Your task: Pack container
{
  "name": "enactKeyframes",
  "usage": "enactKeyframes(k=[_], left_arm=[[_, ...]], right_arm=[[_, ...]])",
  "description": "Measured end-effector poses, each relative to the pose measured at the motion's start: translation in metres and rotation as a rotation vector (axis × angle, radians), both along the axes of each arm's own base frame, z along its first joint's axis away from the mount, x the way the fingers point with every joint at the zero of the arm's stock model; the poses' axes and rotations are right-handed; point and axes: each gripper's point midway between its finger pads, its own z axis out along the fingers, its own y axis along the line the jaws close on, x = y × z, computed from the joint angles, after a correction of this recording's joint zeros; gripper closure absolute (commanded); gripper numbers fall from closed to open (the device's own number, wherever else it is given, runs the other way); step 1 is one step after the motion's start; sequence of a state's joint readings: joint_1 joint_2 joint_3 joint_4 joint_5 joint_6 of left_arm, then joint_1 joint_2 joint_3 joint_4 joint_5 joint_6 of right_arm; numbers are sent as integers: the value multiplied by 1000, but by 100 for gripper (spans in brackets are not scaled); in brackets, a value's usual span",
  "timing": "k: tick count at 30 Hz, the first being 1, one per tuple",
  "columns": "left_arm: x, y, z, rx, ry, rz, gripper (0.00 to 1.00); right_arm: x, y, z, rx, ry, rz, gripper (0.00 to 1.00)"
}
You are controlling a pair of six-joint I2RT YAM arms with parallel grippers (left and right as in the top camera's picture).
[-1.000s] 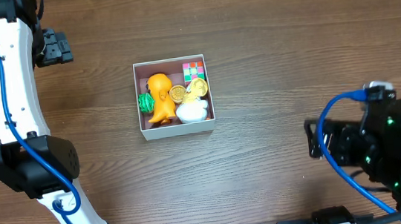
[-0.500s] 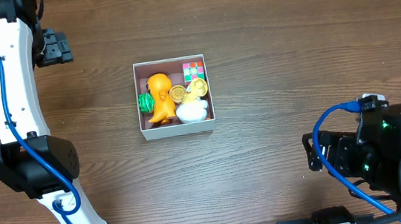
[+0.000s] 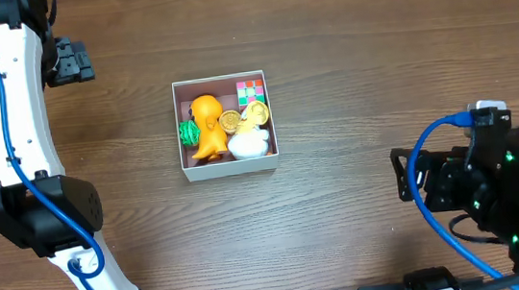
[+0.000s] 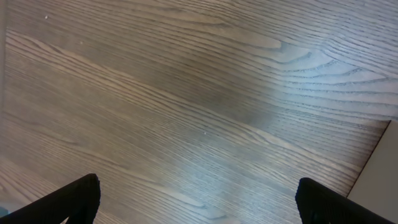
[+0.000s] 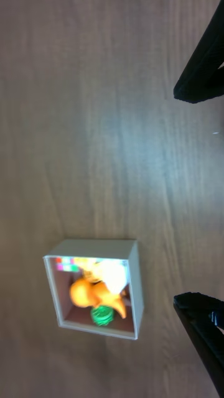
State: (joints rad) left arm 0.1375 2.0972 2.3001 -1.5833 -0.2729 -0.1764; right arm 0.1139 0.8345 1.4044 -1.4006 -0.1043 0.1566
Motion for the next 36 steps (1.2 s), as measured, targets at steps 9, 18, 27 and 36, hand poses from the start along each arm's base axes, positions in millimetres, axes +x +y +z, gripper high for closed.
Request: enactKeyframes(k=[9,18,27,36], left_arm=[[0,0,0,0,0,0,0],[0,0,0,0,0,0,0],[0,0,0,0,0,0,0],[0,0,0,0,0,0,0]], right_arm=[[-49,-7,36,27,-251,-7,0],[-30,-27,37,-36,-463,-115,0],[-20,-33,21,-54,-693,-139,0],[1,-33,7,-51,-905,-142,0]])
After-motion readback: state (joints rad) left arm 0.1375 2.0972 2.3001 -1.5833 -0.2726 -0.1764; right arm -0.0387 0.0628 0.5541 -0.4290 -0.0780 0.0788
